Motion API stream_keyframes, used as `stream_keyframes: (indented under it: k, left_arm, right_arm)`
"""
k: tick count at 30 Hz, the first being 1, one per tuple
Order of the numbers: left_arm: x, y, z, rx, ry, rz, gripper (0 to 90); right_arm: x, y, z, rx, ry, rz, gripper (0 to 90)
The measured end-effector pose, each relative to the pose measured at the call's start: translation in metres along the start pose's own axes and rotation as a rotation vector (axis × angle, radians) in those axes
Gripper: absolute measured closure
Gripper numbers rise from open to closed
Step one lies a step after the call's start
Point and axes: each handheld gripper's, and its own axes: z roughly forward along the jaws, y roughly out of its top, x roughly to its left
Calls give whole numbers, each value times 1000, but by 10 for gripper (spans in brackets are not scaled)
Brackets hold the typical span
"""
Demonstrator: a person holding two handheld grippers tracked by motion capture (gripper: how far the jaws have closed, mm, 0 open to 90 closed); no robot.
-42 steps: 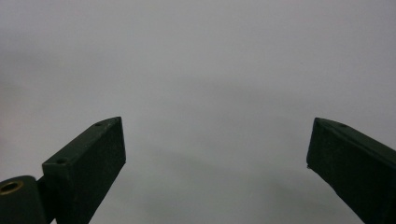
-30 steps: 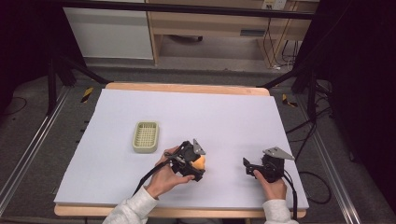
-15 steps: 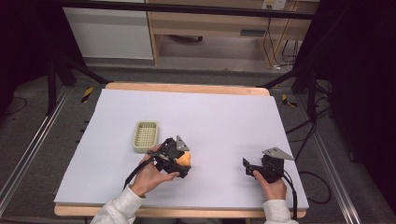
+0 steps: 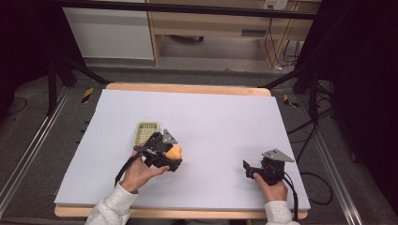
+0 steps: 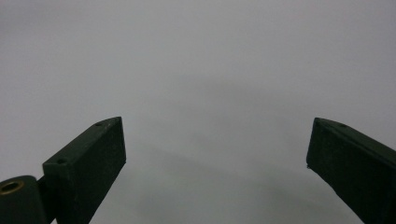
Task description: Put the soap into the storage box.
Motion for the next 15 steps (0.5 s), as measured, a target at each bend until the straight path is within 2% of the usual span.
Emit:
stream_keyframes:
  k: [15]
  left_arm:
    - [23,-3,-9,-18,31,-48,248]
  right_arm:
    - [1,0,0,-5,2,5,51]
